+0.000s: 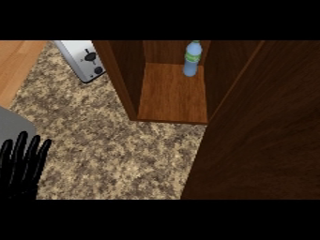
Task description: Pick up the bottled water, place it into the cabinet and close the cabinet
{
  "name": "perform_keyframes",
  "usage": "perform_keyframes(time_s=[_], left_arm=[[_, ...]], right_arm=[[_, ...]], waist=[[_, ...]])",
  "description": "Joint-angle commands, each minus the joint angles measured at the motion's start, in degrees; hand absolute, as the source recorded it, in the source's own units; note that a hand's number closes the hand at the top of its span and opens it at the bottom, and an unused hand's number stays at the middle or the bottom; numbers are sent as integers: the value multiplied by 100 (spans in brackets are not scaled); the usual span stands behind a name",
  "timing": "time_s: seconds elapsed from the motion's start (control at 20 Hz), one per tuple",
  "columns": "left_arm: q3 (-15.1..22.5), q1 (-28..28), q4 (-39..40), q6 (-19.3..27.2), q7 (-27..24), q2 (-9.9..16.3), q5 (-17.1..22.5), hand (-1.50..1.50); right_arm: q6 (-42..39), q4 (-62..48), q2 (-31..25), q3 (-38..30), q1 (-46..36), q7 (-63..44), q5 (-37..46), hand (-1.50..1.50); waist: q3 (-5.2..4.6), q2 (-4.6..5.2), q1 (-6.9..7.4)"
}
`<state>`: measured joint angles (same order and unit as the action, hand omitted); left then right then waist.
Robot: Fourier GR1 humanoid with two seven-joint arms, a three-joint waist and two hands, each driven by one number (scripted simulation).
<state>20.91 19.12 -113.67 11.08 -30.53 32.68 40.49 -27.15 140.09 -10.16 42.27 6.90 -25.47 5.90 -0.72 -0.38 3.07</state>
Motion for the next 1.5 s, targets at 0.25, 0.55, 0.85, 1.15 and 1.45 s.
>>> perform_keyframes(time_s=[0.25,0.55,0.85,1.15,1.45], left_arm=[[-209,111,-54,-259,-49,179,124,-150],[-241,147,-131,-394,-63,210,205,-150],[-324,82,-121,-540,-47,302,245,-150],[-360,-31,-138,-729,-72,378,251,-150],[-391,27,-105,-726,-61,361,292,-150]], right_arm=[[778,-560,962,235,-666,-307,302,150],[793,-683,963,79,-494,-232,-32,150],[729,-952,966,100,-481,-202,-623,150],[227,-1425,915,374,-40,-584,-2225,150],[776,-1476,975,-405,-132,-393,-2672,150]], waist=[[-14,54,159],[-16,140,273],[-6,237,415],[-12,397,737],[11,303,469]])
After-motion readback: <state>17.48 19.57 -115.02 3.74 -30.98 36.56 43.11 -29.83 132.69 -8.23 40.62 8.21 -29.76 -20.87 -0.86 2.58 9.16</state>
